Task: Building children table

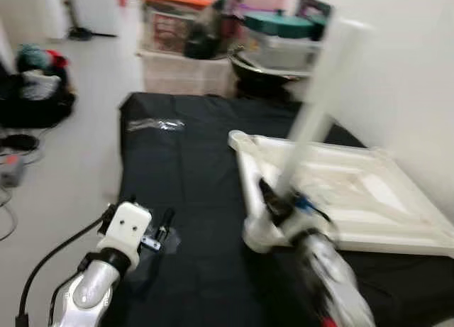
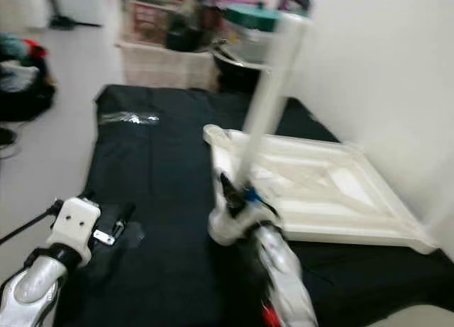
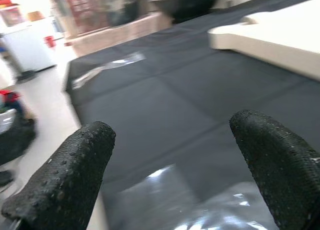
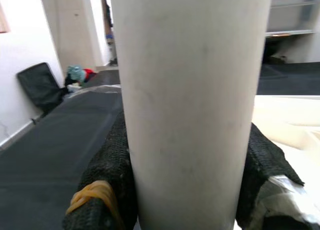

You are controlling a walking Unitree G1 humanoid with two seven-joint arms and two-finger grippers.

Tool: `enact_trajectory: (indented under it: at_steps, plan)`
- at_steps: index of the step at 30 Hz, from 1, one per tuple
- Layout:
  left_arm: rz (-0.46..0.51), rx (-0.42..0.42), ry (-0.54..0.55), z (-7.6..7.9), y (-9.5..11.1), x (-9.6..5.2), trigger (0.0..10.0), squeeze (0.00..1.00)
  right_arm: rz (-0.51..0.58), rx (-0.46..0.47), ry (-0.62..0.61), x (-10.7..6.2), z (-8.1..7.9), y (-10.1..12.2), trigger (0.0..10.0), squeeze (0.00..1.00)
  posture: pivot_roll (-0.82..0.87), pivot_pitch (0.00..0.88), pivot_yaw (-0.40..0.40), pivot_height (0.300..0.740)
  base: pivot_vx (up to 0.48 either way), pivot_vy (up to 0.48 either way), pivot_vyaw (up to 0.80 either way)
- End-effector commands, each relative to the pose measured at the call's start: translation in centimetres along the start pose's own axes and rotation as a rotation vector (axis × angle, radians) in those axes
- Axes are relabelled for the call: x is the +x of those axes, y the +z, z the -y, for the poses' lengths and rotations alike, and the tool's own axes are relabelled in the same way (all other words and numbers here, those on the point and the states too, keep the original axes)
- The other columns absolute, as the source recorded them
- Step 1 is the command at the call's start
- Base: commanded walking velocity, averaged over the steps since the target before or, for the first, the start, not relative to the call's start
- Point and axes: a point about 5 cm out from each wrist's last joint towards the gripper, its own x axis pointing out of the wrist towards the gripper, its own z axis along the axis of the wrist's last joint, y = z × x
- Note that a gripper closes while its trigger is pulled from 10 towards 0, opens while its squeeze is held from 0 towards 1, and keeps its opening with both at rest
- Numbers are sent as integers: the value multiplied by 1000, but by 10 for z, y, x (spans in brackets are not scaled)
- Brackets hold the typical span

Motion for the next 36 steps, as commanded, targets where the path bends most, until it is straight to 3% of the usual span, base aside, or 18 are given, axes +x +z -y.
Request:
enact_trajectory:
  at_steps: [1,3,4,5,7,13,18,19,23,24,25,27,33,34,35,36]
  plan:
    - [11,-5,-35,6,0,3,10000,0,-146,13,-272,-21,48,-22,0,0,49,0,-115,740,0,0,0]
    - [12,-3,-39,5,0,4,10000,0,-180,-19,-488,-36,81,-21,0,0,43,0,-109,740,0,0,0]
    - [12,-3,-39,5,0,4,10000,0,-180,-19,-488,-36,81,-21,0,0,43,0,-109,740,0,0,0]
    - [13,-2,-42,5,0,4,10000,0,-211,-46,-674,-50,105,-22,0,0,42,0,-110,740,0,0,0]
    - [13,-2,-45,6,0,5,10000,0,-244,-74,-865,-67,126,-23,0,0,42,0,-110,740,0,0,0]
    - [15,1,-51,7,0,6,10000,0,-290,-50,-1038,-81,138,-27,0,0,52,0,-114,740,0,0,0]
    - [16,9,-44,5,0,7,10000,0,-278,-81,-1114,-76,136,-19,0,0,67,0,-123,740,0,0,0]
    - [16,12,-40,4,0,6,10000,0,-283,-98,-1220,-83,143,-16,0,0,74,0,-127,740,0,0,0]
    - [13,14,-39,4,-1,6,10000,0,-301,-101,-1253,-83,145,-16,0,0,74,0,-124,740,0,0,0]
    - [12,14,-43,5,-2,6,10000,0,-320,-65,-1185,-72,140,-18,3529,0,70,0,-122,740,0,0,0]
    - [12,14,-46,6,-2,7,10000,0,-339,-41,-1132,-63,135,-20,10000,0,70,0,-122,740,0,0,0]
    - [13,14,-53,8,-1,8,10000,0,-283,17,-936,-37,119,-16,10000,0,71,0,-123,740,0,0,0]
    - [13,13,-52,8,-1,9,10000,0,-183,48,-723,-11,99,-1,10000,0,72,0,-129,740,0,0,0]
    - [11,12,-53,8,-2,9,10000,0,-164,49,-707,-9,98,2,10000,157,71,0,-130,740,0,0,0]
    - [10,12,-53,8,-2,9,10000,0,-153,49,-698,-7,98,5,10000,157,70,0,-130,740,0,0,0]
    - [9,10,-53,9,-2,8,10000,0,-138,45,-687,-7,98,7,10000,1000,70,0,-131,740,0,0,0]
